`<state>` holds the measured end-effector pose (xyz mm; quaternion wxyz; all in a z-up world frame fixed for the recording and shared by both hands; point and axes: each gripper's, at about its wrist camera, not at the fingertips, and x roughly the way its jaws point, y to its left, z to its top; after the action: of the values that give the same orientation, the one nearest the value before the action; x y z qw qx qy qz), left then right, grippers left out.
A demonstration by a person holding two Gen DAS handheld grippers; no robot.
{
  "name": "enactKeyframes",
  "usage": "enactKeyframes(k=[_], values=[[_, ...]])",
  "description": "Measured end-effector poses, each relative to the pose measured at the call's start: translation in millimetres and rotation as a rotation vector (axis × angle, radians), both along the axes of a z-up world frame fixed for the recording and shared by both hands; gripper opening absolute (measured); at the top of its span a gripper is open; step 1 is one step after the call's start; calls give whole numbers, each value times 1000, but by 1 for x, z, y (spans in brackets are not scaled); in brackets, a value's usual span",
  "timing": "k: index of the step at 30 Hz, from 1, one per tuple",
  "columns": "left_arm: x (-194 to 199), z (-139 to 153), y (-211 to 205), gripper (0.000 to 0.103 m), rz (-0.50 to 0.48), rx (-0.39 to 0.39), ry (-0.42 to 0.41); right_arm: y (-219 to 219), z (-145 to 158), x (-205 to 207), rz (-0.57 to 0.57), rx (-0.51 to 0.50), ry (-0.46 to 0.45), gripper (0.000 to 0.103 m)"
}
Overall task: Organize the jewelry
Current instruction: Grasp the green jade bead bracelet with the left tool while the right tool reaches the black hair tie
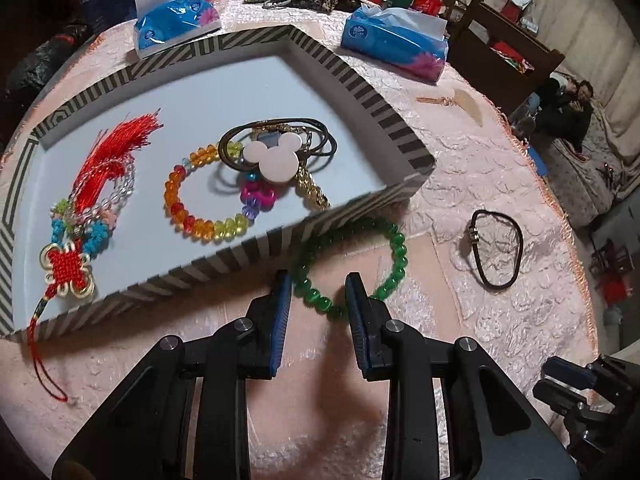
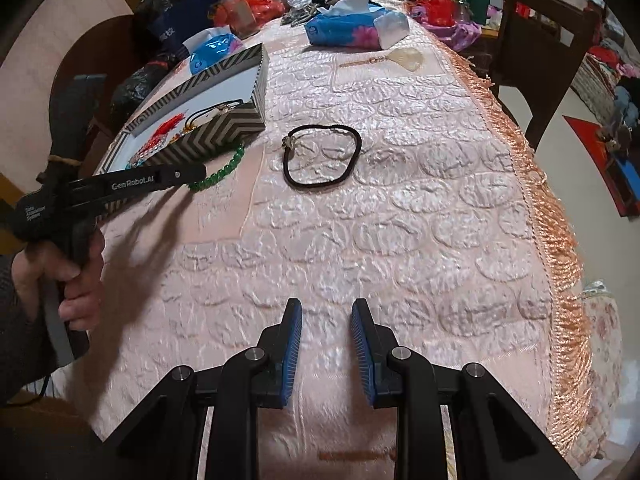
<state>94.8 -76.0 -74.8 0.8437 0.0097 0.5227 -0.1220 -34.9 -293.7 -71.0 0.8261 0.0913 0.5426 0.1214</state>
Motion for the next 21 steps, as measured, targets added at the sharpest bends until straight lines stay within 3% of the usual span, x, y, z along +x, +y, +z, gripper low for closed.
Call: enactKeyframes(k=[2, 5, 13, 16, 17, 21], values=[[-7, -1, 0, 13, -2, 31, -7, -2, -2, -1, 4, 3, 1, 24], [-21, -2, 3, 9, -28, 25, 11, -2, -3, -2, 7, 9, -4, 26], [-68, -2, 25, 7, -32, 15, 38, 15, -2, -9, 53, -11, -49, 55], [-77, -2, 33, 7, -10, 14, 43, 16, -1, -7, 49, -6, -40, 56], [-80, -2, 35, 7, -3, 16, 44, 16, 0, -4, 49, 9, -36, 52], [-88, -2, 45, 7, 24, 30, 50, 17, 21, 21, 70, 59, -125, 47]])
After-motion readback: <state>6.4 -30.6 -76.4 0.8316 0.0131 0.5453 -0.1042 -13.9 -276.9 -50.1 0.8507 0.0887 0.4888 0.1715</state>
